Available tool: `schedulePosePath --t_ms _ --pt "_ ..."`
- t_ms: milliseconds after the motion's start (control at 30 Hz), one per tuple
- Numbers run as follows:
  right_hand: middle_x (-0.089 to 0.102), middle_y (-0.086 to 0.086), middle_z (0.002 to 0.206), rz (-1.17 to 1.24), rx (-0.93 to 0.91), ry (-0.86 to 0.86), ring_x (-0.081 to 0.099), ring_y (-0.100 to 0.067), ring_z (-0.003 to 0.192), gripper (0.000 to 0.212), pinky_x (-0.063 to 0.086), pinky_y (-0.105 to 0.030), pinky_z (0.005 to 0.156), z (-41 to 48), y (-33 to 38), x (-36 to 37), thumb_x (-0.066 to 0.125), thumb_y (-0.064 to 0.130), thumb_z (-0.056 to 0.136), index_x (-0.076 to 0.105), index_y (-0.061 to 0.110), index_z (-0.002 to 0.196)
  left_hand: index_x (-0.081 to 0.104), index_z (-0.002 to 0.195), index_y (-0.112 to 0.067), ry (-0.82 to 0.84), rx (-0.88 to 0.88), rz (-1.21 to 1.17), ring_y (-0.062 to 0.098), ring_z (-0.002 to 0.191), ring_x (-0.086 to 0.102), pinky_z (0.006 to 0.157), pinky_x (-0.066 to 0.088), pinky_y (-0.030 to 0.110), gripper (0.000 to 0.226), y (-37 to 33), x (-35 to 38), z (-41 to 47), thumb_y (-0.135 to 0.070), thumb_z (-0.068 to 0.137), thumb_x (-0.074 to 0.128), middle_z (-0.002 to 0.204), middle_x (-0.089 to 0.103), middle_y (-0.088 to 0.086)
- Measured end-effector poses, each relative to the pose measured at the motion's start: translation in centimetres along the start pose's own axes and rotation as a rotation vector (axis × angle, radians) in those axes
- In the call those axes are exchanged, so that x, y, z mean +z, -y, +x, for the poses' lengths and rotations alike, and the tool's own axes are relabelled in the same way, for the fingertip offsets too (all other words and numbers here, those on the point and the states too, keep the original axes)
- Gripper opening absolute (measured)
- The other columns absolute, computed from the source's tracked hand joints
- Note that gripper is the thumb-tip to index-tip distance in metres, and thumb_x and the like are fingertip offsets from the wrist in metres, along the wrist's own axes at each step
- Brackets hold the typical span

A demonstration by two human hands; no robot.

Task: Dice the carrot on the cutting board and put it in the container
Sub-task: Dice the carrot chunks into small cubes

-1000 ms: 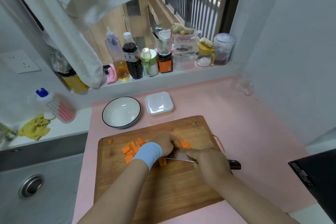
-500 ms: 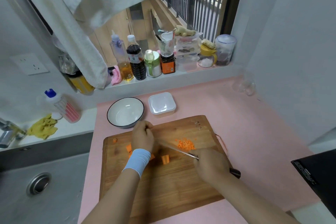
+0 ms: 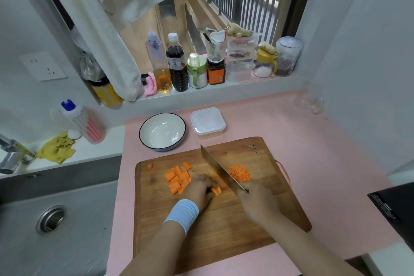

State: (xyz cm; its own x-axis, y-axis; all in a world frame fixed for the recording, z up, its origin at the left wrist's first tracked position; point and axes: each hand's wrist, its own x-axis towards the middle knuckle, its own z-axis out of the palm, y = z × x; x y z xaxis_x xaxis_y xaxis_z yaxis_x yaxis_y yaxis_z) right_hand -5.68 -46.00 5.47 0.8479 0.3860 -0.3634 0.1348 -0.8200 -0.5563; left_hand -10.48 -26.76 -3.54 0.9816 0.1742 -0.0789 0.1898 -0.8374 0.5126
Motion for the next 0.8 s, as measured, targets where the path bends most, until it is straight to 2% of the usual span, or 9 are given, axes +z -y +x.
schedulePosePath --t_ms 100,167,233,300,367,500,700,800 --pt "0.066 0.005 0.073 0.008 0.003 -0.006 0.063 -0.014 0.071 0.029 0.048 -0.031 0.062 0.0 0.0 0.6 0.048 0.030 0.100 0.066 0.031 0.078 0.071 0.112 -0.018 -0.090 0.030 0.010 0.017 0.114 0.048 0.097 0.032 0.017 0.023 0.1 0.8 0.1 -0.025 0.090 0.065 0.111 0.061 -0.001" --pt "0.066 0.007 0.076 -0.012 -0.006 -0.017 0.064 -0.015 0.075 0.026 0.053 -0.033 0.068 0.0 0.0 0.8 0.046 0.033 0.101 0.067 0.033 0.086 0.073 0.105 -0.015 -0.143 0.104 0.015 0.018 0.108 0.051 0.094 0.033 0.015 0.019 0.2 1.3 0.1 -0.021 0.089 0.066 0.105 0.062 0.000" --pt "0.068 0.009 0.083 -0.064 -0.026 -0.029 0.064 -0.017 0.082 0.024 0.054 -0.034 0.073 -0.1 0.1 1.0 0.043 0.036 0.101 0.067 0.038 0.098 0.075 0.099 -0.014 -0.153 0.178 0.029 0.018 0.100 0.056 0.091 0.042 0.019 0.016 0.3 1.6 0.2 -0.015 0.087 0.067 0.097 0.064 0.000" --pt "0.070 0.008 0.090 -0.140 -0.059 -0.038 0.065 -0.018 0.089 0.026 0.051 -0.032 0.074 -0.2 0.1 1.2 0.041 0.037 0.102 0.066 0.041 0.110 0.077 0.093 -0.014 -0.171 0.234 0.038 0.018 0.092 0.060 0.079 0.053 0.027 0.015 0.6 1.9 0.2 -0.015 0.084 0.066 0.091 0.066 -0.001" --pt "0.072 0.008 0.097 -0.211 -0.099 -0.043 0.066 -0.018 0.095 0.029 0.049 -0.032 0.077 -0.4 0.1 1.4 0.041 0.038 0.101 0.063 0.043 0.119 0.078 0.090 -0.015 -0.187 0.265 0.042 0.019 0.089 0.063 0.072 0.055 0.027 0.015 0.8 2.2 0.0 -0.015 0.081 0.065 0.090 0.068 -0.001" --pt "0.072 0.009 0.111 -0.281 -0.150 -0.052 0.065 -0.015 0.105 0.037 0.046 -0.030 0.083 -0.7 -0.3 1.7 0.040 0.040 0.101 0.055 0.047 0.135 0.078 0.094 -0.014 -0.199 0.327 0.037 0.021 0.103 0.063 0.084 0.054 0.027 0.018 1.1 2.5 0.1 -0.013 0.082 0.064 0.106 0.070 0.004" --pt "0.071 0.009 0.112 -0.308 -0.167 -0.032 0.064 -0.014 0.105 0.038 0.045 -0.028 0.082 -0.8 -1.1 1.6 0.039 0.041 0.103 0.054 0.046 0.138 0.078 0.093 -0.014 -0.254 0.381 0.013 0.020 0.105 0.063 0.087 0.052 0.025 0.027 1.0 2.2 -0.1 -0.019 0.090 0.051 0.107 0.071 0.003" --pt "0.071 0.009 0.114 -0.322 -0.179 -0.026 0.064 -0.014 0.106 0.039 0.047 -0.029 0.086 -1.1 -1.4 1.3 0.038 0.041 0.104 0.052 0.044 0.140 0.077 0.091 -0.014 -0.267 0.392 -0.004 0.017 0.103 0.061 0.088 0.050 0.023 0.026 1.1 2.2 -0.1 -0.017 0.090 0.051 0.104 0.071 0.002"
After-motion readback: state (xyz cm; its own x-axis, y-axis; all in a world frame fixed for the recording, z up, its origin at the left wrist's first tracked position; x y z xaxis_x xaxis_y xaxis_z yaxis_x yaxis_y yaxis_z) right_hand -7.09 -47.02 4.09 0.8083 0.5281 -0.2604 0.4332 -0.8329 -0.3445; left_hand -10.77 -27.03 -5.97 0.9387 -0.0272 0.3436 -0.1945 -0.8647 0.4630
